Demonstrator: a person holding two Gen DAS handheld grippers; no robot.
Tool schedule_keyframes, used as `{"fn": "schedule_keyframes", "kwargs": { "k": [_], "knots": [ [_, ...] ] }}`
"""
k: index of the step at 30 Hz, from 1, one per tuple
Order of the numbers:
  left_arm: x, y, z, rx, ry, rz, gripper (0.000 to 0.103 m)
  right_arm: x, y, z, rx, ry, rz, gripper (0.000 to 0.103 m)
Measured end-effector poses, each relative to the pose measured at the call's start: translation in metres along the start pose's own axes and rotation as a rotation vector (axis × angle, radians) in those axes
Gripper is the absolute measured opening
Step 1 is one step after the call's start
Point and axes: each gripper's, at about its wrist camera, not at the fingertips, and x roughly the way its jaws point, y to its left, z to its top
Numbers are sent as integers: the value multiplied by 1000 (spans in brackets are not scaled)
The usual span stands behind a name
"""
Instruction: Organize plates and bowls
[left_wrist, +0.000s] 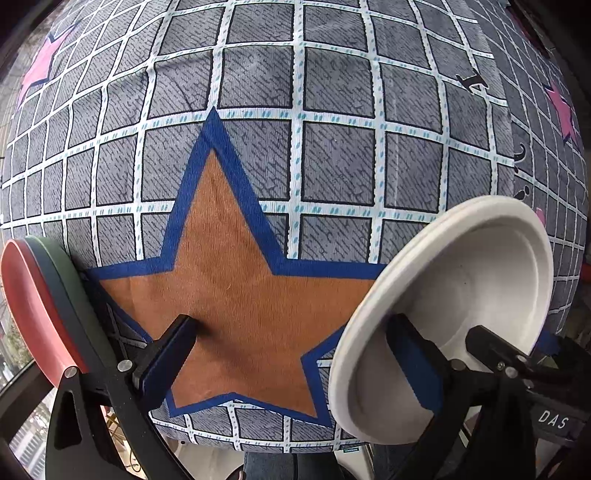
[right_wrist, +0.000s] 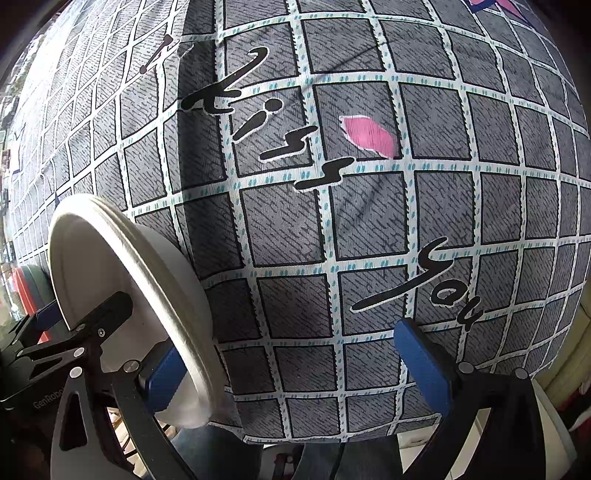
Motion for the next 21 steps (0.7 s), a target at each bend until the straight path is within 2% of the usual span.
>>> {"fn": "schedule_keyframes", "kwargs": {
  "k": [2,3,5,6,7,8,9,10,11,21],
  "knots": [
    [-3,-4,-3,27,-17,10,98,-2,-3,-4,23,1,12,102],
    [-6,-7,-4,46,-28,14,96,-5,-1,-7,18,-12,16,97],
    [-11,-16,-6,91,-46,19,83,-10,5,-10,-12,-31,25,86],
    [-13,-22,-7,115,-48,2,77,-13,10,-10,-33,-33,31,77],
    [-15,-26,-7,133,-49,-23,64,-15,14,-11,-52,-31,40,66],
    [-17,-31,-8,154,-46,-34,51,-16,19,-11,-68,-27,57,60],
    [-18,-36,-8,179,-39,-52,42,-17,23,-11,-82,-14,84,45],
    [-19,-40,-9,195,-32,-43,38,-16,28,-11,-91,2,108,30],
    [-19,-38,-10,184,-21,-53,38,-17,33,-13,-101,14,98,25],
    [-16,-27,-33,183,13,-68,38,-22,50,-31,-177,62,58,25]
  ]
}}
